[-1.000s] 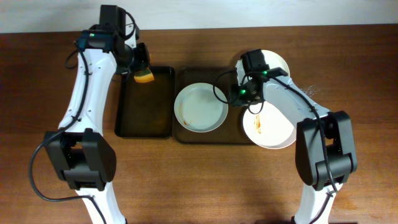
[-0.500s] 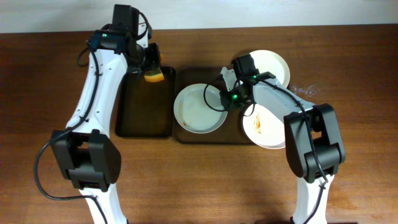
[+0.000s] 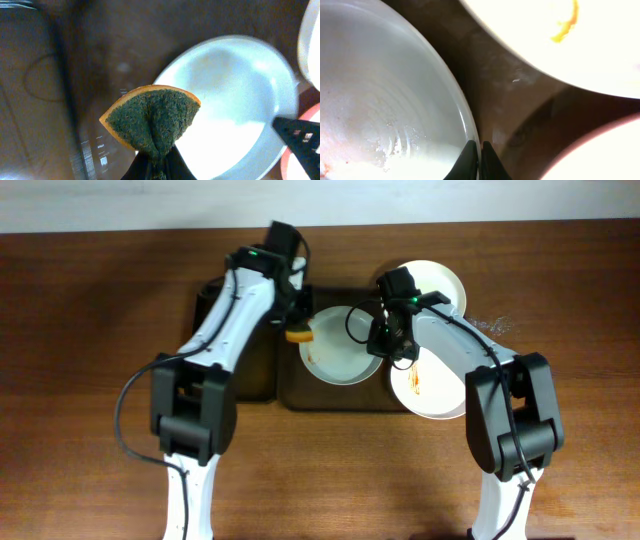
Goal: Clean dirty plates on tray and stack at the side
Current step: 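Scrub the plate surface with the sponge in the left gripper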
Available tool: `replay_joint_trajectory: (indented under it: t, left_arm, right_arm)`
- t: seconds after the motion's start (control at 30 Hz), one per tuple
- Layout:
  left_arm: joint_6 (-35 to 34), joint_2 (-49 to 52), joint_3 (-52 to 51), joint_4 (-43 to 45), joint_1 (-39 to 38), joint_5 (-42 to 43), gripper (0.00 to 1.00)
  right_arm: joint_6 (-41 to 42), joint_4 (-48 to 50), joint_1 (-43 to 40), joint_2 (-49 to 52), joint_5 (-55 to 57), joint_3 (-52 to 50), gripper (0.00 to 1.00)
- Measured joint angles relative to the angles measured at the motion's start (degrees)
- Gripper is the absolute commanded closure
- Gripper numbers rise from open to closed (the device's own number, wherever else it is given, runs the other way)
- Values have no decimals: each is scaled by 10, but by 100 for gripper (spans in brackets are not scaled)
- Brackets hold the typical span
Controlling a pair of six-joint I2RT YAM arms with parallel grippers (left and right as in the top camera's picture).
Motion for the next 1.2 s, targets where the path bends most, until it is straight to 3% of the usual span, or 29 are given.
replay_joint_trajectory:
  t: [0.33,0.57,0.87,1.2]
  left_arm:
    - [-55,81,2,61,-68,-6,100]
    - [-161,87,20,2,-106,-30,100]
    - [-226,88,23,-62,-112,0,100]
    - [-449,78,1,-5,-134,-93,100]
  right_arm:
    - [23,11,-2,-2,39,-2,96]
    - [20,9,-17,-2,31,-4,96]
    - [6,10,-28,-2,12,-5,96]
    - [5,16,-33,-2,14,-5,96]
